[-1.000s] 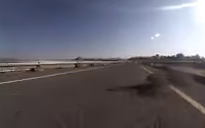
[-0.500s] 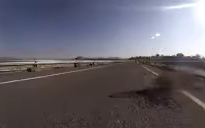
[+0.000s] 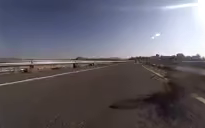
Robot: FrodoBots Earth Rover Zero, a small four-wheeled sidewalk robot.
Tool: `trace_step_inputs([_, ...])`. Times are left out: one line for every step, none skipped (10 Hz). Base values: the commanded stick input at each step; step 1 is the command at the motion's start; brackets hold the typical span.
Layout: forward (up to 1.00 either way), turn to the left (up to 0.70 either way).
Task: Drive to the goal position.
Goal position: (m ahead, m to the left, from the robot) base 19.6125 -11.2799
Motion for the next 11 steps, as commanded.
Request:
trace_step_inputs([0.70,0.00])
trace_step_inputs([0.70,0.00])
trace_step_inputs([0.70,0.00])
trace_step_inputs([0.70,0.00])
trace_step_inputs([0.70,0.00])
trace_step_inputs([0.70,0.00])
trace_step_inputs([0.70,0.00])
trace_step_inputs([0.70,-0.08])
trace_step_inputs([0.70,-0.17])
trace_step_inputs([0.70,-0.35])
trace_step_inputs([0.70,-0.35])
